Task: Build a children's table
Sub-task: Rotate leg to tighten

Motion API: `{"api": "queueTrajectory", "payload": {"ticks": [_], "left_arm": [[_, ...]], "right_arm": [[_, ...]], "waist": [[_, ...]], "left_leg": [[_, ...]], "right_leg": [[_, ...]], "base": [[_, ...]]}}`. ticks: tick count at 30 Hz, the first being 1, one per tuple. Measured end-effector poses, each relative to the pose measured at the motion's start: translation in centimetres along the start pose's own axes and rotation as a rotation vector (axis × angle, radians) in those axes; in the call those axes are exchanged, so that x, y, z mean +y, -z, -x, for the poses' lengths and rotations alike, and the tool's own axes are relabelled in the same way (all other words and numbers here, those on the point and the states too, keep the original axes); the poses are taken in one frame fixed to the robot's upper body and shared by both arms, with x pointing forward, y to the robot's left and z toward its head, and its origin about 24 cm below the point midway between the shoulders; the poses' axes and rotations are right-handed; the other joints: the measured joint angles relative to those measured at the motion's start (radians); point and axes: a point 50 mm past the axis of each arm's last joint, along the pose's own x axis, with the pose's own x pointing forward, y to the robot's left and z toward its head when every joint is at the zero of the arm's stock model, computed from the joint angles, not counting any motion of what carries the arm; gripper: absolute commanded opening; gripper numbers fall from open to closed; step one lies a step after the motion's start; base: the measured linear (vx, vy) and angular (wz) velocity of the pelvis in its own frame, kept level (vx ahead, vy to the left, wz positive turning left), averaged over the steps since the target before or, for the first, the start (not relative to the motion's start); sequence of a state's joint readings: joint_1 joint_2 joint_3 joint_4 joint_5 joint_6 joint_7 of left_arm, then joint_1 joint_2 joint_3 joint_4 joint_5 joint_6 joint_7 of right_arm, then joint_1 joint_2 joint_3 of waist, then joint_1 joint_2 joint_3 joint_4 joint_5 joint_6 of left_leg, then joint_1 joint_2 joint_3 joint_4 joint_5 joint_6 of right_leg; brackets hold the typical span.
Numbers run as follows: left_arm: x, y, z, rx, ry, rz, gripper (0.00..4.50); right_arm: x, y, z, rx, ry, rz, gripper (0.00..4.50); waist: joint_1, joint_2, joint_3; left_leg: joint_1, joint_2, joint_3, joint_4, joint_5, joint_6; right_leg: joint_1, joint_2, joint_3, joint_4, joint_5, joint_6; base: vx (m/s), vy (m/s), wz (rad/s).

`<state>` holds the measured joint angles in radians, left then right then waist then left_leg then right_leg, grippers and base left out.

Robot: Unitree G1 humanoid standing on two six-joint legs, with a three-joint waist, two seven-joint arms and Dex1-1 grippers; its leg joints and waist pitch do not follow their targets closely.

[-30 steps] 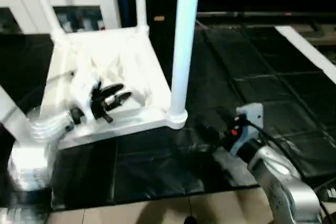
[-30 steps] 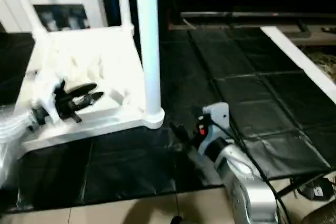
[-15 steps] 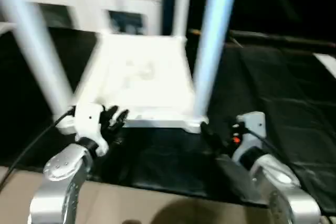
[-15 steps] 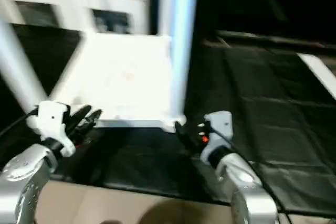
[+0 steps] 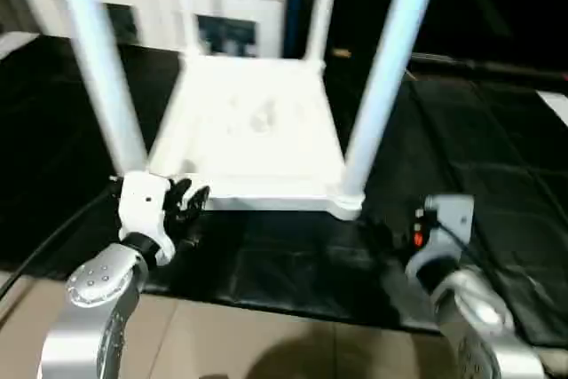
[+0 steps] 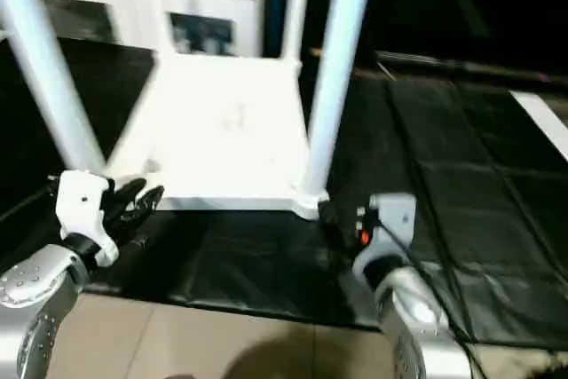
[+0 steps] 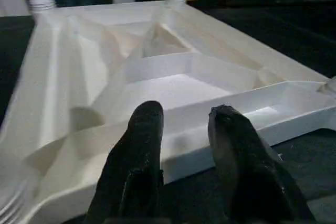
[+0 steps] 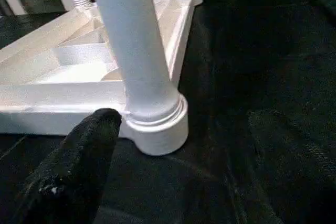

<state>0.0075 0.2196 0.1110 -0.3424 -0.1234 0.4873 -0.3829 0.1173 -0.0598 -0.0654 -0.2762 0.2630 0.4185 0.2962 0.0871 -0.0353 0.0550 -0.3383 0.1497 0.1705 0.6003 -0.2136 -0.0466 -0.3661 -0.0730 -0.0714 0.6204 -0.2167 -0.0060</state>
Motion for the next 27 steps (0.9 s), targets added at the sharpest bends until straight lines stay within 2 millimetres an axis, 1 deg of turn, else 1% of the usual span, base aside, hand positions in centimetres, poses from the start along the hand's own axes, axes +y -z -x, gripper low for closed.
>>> {"api": "queueTrajectory", "payload": {"ticks": [2,3,4,5,6,7,8,9,10,11,12,13,14,15,16,17,18,19,20,21,22,23,24,25,26,27], "left_arm": [[-0.2,-0.1,-0.1,-0.008,0.012,-0.002,1.61],[-0.3,-0.1,-0.1,-0.011,0.019,-0.002,1.61],[-0.4,-0.1,-0.1,-0.011,0.022,-0.002,1.61],[-0.5,-0.1,-0.2,-0.011,0.025,-0.002,1.61],[-0.6,0.0,-0.2,-0.011,0.028,0.0,1.61],[-0.6,0.0,-0.2,-0.011,0.029,0.001,1.61],[-0.7,0.0,-0.3,-0.011,0.033,0.001,1.61],[-1.0,-0.1,-0.4,-0.014,0.045,0.007,1.61],[-1.2,-0.1,-0.5,-0.017,0.055,0.01,1.61],[-1.3,-0.2,-0.6,-0.021,0.061,0.01,1.61],[-1.4,-0.2,-0.6,-0.024,0.063,0.011,1.61],[-1.3,-0.2,-0.6,-0.024,0.063,0.012,1.61],[-1.2,-0.2,-0.5,-0.021,0.058,0.009,1.61],[-0.9,-0.1,-0.3,-0.016,0.049,0.005,1.61],[-0.8,-0.1,-0.3,-0.015,0.044,0.002,1.61],[-0.7,-0.1,-0.3,-0.017,0.039,0.0,1.61],[-0.6,-0.2,-0.3,-0.024,0.039,-0.004,1.61],[-0.7,-0.1,-0.3,-0.025,0.039,0.002,1.61],[-1.0,0.0,-0.4,-0.021,0.052,0.008,1.61],[-1.7,0.1,-0.6,-0.019,0.075,0.015,1.61],[-1.8,0.3,-0.6,-0.014,0.078,0.017,1.61],[-1.7,0.4,-0.4,-0.008,0.075,0.018,1.61],[-1.8,0.4,-0.4,-0.01,0.084,0.02,1.61],[-1.9,0.3,-0.4,-0.019,0.089,0.018,1.61],[-1.8,0.3,-0.4,-0.02,0.087,0.019,1.61],[-1.7,0.5,-0.2,-0.013,0.081,0.016,1.61]], "right_arm": [[0.2,-0.1,0.0,-0.003,-0.011,0.0,4.18],[0.2,-0.2,0.0,-0.006,-0.012,-0.001,4.18],[0.3,-0.2,0.0,-0.008,-0.011,-0.003,4.18],[0.3,-0.2,0.0,-0.011,-0.007,-0.009,4.18],[0.3,-0.3,0.0,-0.015,-0.006,-0.018,4.18],[0.3,-0.3,0.0,-0.016,-0.005,-0.023,4.18],[0.3,-0.3,0.0,-0.016,0.0,-0.024,4.18],[0.1,-0.3,0.2,-0.016,0.01,-0.023,4.18],[-0.1,-0.3,0.3,-0.015,0.017,-0.023,4.18],[-0.2,-0.3,0.3,-0.017,0.022,-0.019,4.18],[-0.3,-0.4,0.4,-0.019,0.021,-0.013,4.18],[-0.3,-0.4,0.4,-0.018,0.021,-0.014,4.18],[-0.1,-0.5,0.3,-0.022,0.017,-0.018,4.18],[0.4,-0.5,0.1,-0.026,-0.008,-0.024,4.18],[0.8,-0.5,0.0,-0.027,-0.027,-0.027,4.18],[0.9,-0.5,0.0,-0.026,-0.033,-0.026,4.18],[0.8,-0.5,0.1,-0.024,-0.032,-0.019,4.18],[0.6,-0.5,0.1,-0.023,-0.029,-0.013,4.18],[0.3,-0.4,0.3,-0.015,-0.021,-0.007,4.18],[0.0,-0.3,0.4,-0.007,-0.006,-0.006,4.18],[-0.2,-0.4,0.5,-0.005,-0.002,-0.002,4.18],[-0.2,-0.4,0.5,-0.006,-0.002,-0.002,4.18],[-0.1,-0.5,0.5,-0.013,-0.004,0.001,4.18],[-0.1,-0.5,0.4,-0.011,-0.003,-0.005,4.18],[0.2,-0.2,0.4,-0.004,-0.01,-0.013,4.18],[0.5,0.1,0.5,0.004,-0.021,-0.023,4.18]], "waist": [[-0.008,0.001,0.0],[-0.012,0.0,0.0],[-0.014,-0.001,-0.001],[-0.013,-0.003,-0.004],[-0.001,-0.004,-0.007],[0.007,-0.003,-0.007],[0.019,0.0,-0.007],[0.039,0.006,-0.008],[0.046,0.018,-0.013],[0.045,0.023,-0.016],[0.04,0.031,-0.021],[0.035,0.031,-0.021],[0.019,0.027,-0.023],[-0.004,0.032,-0.02],[-0.017,0.03,-0.02],[-0.026,0.028,-0.019],[-0.036,0.011,-0.019],[-0.038,-0.008,-0.024],[-0.035,-0.003,-0.021],[-0.027,0.008,-0.018],[-0.023,0.012,-0.017],[-0.027,0.012,-0.015],[-0.035,0.028,-0.015],[-0.057,0.03,-0.005],[-0.081,0.03,-0.004],[-0.094,0.032,-0.002]], "left_leg": [[0.0,0.0,-0.001,-0.003,0.0,0.0],[-0.007,0.0,-0.001,-0.004,0.0,0.0],[-0.009,0.0,-0.001,-0.003,0.0,0.0],[-0.004,0.003,0.01,-0.002,0.0,0.001],[-0.003,0.008,0.027,0.001,-0.002,0.004],[-0.003,0.007,0.033,0.004,-0.008,0.007],[-0.003,0.006,0.033,0.012,-0.018,0.011],[-0.004,0.002,0.011,0.046,-0.04,0.017],[-0.022,-0.005,-0.033,0.077,-0.048,0.032],[-0.036,-0.005,-0.065,0.087,-0.05,0.042],[-0.049,0.002,-0.082,0.074,-0.048,0.029],[-0.05,-0.006,-0.076,0.073,-0.047,0.027],[-0.045,-0.023,-0.066,0.068,-0.045,0.035],[-0.046,-0.041,-0.062,0.066,-0.045,0.06],[-0.045,-0.054,-0.053,0.066,-0.046,0.077],[-0.045,-0.063,-0.049,0.066,-0.046,0.084],[-0.046,-0.087,-0.028,0.065,-0.044,0.102],[-0.05,-0.102,-0.018,0.066,-0.042,0.11],[-0.054,-0.104,-0.008,0.069,-0.041,0.122],[-0.076,-0.105,-0.043,0.135,-0.048,0.122],[-0.087,-0.097,-0.094,0.199,-0.057,0.089],[-0.078,-0.074,-0.126,0.217,-0.067,0.047],[-0.049,-0.023,-0.142,0.135,-0.088,-0.005],[-0.045,-0.007,-0.116,0.129,-0.085,-0.017],[-0.045,-0.01,-0.109,0.122,-0.076,0.0],[-0.044,-0.012,-0.102,0.106,-0.074,0.004]], "right_leg": [[-0.001,0.001,-0.001,-0.007,0.0,0.0],[-0.002,0.002,0.0,-0.009,0.0,0.0],[-0.003,0.002,0.0,-0.009,0.001,0.002],[-0.01,0.005,0.011,-0.009,0.005,0.002],[-0.018,0.017,0.038,-0.006,0.009,0.003],[-0.02,0.022,0.055,-0.006,0.01,0.004],[-0.021,0.03,0.078,-0.007,0.012,0.004],[-0.02,0.039,0.105,-0.007,0.014,0.012],[-0.019,0.038,0.108,-0.009,0.015,0.017],[-0.019,0.034,0.108,-0.011,0.015,0.024],[-0.018,0.028,0.109,-0.011,0.013,0.033],[-0.018,0.02,0.109,-0.012,0.012,0.034],[-0.021,0.01,0.111,-0.016,0.011,0.013],[-0.034,-0.008,0.091,0.009,-0.007,-0.051],[-0.046,-0.018,0.055,0.051,-0.023,-0.064],[-0.05,-0.017,0.034,0.075,-0.029,-0.056],[-0.05,-0.009,0.004,0.09,-0.044,-0.027],[-0.048,0.001,0.018,0.08,-0.053,0.011],[-0.045,-0.012,0.024,0.071,-0.045,0.019],[-0.043,-0.02,0.031,0.056,-0.027,0.03],[-0.039,-0.03,0.03,0.049,-0.017,0.04],[-0.032,-0.049,0.022,0.04,-0.005,0.05],[-0.022,-0.059,-0.001,0.024,0.004,0.055],[-0.014,-0.067,-0.002,0.017,0.001,0.054],[-0.014,-0.055,0.016,0.006,-0.018,0.021],[-0.013,-0.046,0.02,0.013,-0.049,-0.035]], "base": [[0.0,0.0,0.0],[0.0,0.0,0.0],[0.0,0.0,0.0],[0.066,0.021,-0.19],[0.066,0.021,-0.19],[0.077,0.046,-0.4],[0.064,0.101,-0.45],[0.064,0.101,-0.45],[0.059,0.153,-0.39],[0.044,0.209,-0.16],[0.044,0.209,-0.16],[0.049,0.256,0.06],[0.035,0.287,0.1],[0.035,0.287,0.1],[-0.008,0.263,0.07],[-0.03,0.203,0.01],[-0.03,0.203,0.01],[-0.06,0.175,0.01],[-0.055,0.204,-0.07],[-0.055,0.204,-0.07],[-0.053,0.25,-0.32],[-0.072,0.271,-0.32],[-0.072,0.271,-0.32],[-0.102,0.247,0.1],[-0.101,0.239,0.32],[-0.101,0.239,0.32]]}}
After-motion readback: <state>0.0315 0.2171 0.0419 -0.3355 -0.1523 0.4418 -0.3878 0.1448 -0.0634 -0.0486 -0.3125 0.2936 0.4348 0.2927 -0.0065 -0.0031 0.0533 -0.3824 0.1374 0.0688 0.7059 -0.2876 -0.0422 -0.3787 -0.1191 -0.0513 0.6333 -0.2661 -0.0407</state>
